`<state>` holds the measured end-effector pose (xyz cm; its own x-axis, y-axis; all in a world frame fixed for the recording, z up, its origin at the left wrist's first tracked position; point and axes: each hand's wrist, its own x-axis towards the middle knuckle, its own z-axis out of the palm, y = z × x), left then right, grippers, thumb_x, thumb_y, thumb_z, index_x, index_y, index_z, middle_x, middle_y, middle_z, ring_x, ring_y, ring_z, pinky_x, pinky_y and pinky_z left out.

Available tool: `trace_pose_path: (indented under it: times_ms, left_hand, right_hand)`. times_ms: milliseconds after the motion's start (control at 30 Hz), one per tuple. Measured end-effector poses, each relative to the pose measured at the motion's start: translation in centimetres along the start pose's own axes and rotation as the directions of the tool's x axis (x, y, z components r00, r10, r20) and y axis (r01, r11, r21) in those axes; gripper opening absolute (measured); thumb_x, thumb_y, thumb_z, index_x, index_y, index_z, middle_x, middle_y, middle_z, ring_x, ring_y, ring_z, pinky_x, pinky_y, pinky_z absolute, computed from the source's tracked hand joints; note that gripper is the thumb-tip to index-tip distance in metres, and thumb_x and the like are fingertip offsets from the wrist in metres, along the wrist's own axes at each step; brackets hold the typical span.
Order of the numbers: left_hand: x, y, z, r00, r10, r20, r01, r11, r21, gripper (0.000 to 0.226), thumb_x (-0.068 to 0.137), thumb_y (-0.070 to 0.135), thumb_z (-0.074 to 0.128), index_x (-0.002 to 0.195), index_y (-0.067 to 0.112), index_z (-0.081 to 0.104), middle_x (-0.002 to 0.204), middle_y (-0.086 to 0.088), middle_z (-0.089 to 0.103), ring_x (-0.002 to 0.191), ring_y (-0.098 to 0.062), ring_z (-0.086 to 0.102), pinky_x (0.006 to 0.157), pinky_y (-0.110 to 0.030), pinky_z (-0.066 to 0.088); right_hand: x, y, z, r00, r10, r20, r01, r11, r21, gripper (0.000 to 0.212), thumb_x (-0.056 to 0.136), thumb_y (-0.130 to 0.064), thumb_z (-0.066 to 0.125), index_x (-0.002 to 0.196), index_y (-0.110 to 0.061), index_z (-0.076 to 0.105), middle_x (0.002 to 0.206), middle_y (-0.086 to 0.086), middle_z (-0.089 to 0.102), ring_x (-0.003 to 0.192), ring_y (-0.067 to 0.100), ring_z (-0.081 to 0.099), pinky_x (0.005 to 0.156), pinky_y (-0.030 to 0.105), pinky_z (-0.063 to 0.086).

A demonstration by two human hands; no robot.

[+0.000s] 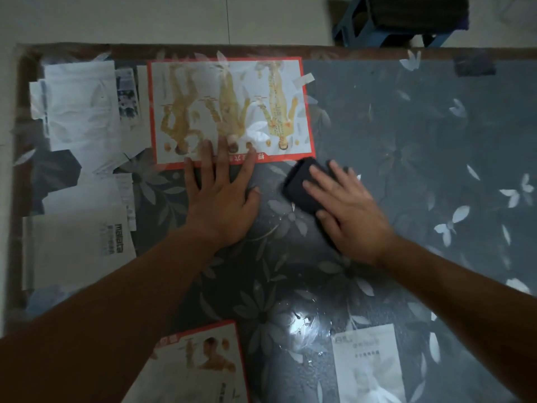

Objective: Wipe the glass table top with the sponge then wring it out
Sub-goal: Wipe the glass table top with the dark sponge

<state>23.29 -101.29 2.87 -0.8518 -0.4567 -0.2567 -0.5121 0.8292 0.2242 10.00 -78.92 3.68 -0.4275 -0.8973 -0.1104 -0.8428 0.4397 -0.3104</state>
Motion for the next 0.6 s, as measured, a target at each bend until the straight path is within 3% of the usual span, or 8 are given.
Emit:
trace_pose_path:
  times_ms: [133, 200, 267, 333, 400, 500, 533, 600]
  left_hand:
    - [0.0, 0.0, 0.1, 1.000, 0.009, -0.003, -0.009, 1.000, 0.019, 0.068, 0.097, 0.052, 0.025, 0.154, 0.043, -0.012, 0.164, -0.008, -0.022, 0.150, -0.032, -0.022, 0.117, -0.058, -0.016]
    - [0.0, 0.0, 0.0, 1.000, 0.011, 0.008, -0.011, 1.000, 0.018, 0.068, 0.098, 0.051, 0.025, 0.154, 0.043, -0.013, 0.164, -0.008, -0.024, 0.149, -0.032, -0.024, 0.117, -0.058, -0.017]
    - [0.0, 0.1, 0.0, 1.000, 0.012, 0.018, -0.012, 1.000, 0.026, 0.068, 0.098, 0.051, 0.026, 0.153, 0.043, -0.014, 0.164, -0.008, -0.024, 0.149, -0.032, -0.024, 0.117, -0.058, -0.016]
    - [0.0, 0.0, -0.1, 1.000, 0.008, 0.021, -0.009, 0.999, 0.035, 0.068, 0.098, 0.051, 0.026, 0.153, 0.043, -0.013, 0.164, -0.008, -0.024, 0.149, -0.032, -0.023, 0.117, -0.058, -0.016]
    - [0.0, 0.0, -0.1, 1.000, 0.011, 0.014, -0.012, 0.999, 0.033, 0.067, 0.098, 0.051, 0.025, 0.153, 0.043, -0.013, 0.164, -0.008, -0.023, 0.150, -0.032, -0.023, 0.117, -0.058, -0.017]
    - [0.0, 0.0, -0.1, 1.000, 0.020, 0.021, -0.021, 0.999, 0.041, 0.067, 0.098, 0.051, 0.025, 0.153, 0.043, -0.012, 0.164, -0.008, -0.024, 0.149, -0.032, -0.023, 0.117, -0.058, -0.017]
    - [0.0, 0.0, -0.2, 0.999, 0.023, 0.023, -0.024, 0.999, 0.041, 0.067, 0.098, 0.051, 0.026, 0.153, 0.043, -0.012, 0.164, -0.008, -0.023, 0.150, -0.032, -0.023, 0.117, -0.058, -0.017]
    - [0.0, -0.1, 0.0, 0.999, 0.033, 0.015, -0.033, 0.999, 0.041, 0.068, 0.097, 0.052, 0.028, 0.154, 0.043, -0.008, 0.165, -0.009, -0.021, 0.150, -0.032, -0.021, 0.117, -0.058, -0.015]
  right_hand:
    - [2.5, 0.3, -0.1, 0.883, 0.438, -0.170, -0.439, 0.898, 0.034, 0.060, 0.101, -0.042, 0.030, 0.157, -0.024, 0.028, 0.167, 0.004, 0.019, 0.154, 0.036, 0.011, 0.124, 0.057, 0.010]
    - [1.3, -2.7, 1.1, 0.907, 0.389, -0.160, -0.399, 0.917, -0.030, 0.058, 0.101, -0.042, 0.029, 0.157, -0.026, 0.029, 0.167, 0.007, 0.018, 0.154, 0.038, 0.012, 0.123, 0.057, 0.011]
    - [-1.7, -4.6, 1.9, 0.991, 0.132, -0.031, -0.135, 0.984, -0.113, 0.056, 0.102, -0.043, 0.031, 0.155, -0.025, 0.032, 0.166, 0.009, 0.022, 0.153, 0.040, 0.014, 0.123, 0.059, 0.013]
    - [-2.8, -2.9, 1.3, 0.999, 0.017, 0.036, -0.012, 0.990, -0.138, 0.056, 0.102, -0.043, 0.032, 0.155, -0.025, 0.034, 0.166, 0.007, 0.024, 0.153, 0.039, 0.014, 0.123, 0.058, 0.011]
    - [-1.7, 0.3, 0.4, 0.968, 0.239, -0.081, -0.248, 0.961, -0.123, 0.058, 0.101, -0.045, 0.029, 0.156, -0.026, 0.032, 0.166, 0.005, 0.022, 0.153, 0.038, 0.013, 0.123, 0.059, 0.013]
    - [1.0, 2.4, -0.7, 0.783, 0.588, -0.201, -0.596, 0.803, 0.025, 0.062, 0.099, -0.047, 0.022, 0.158, -0.028, 0.026, 0.168, 0.005, 0.016, 0.154, 0.038, 0.008, 0.124, 0.055, 0.008]
    - [1.1, 1.0, -0.2, 0.776, 0.593, -0.215, -0.602, 0.798, 0.028, 0.062, 0.099, -0.046, 0.023, 0.158, -0.026, 0.027, 0.168, 0.006, 0.017, 0.154, 0.039, 0.010, 0.124, 0.055, 0.009]
    - [-1.0, -2.9, 1.4, 0.880, 0.430, -0.202, -0.450, 0.890, -0.066, 0.060, 0.099, -0.042, 0.029, 0.156, -0.022, 0.032, 0.166, 0.011, 0.023, 0.152, 0.041, 0.018, 0.122, 0.059, 0.017]
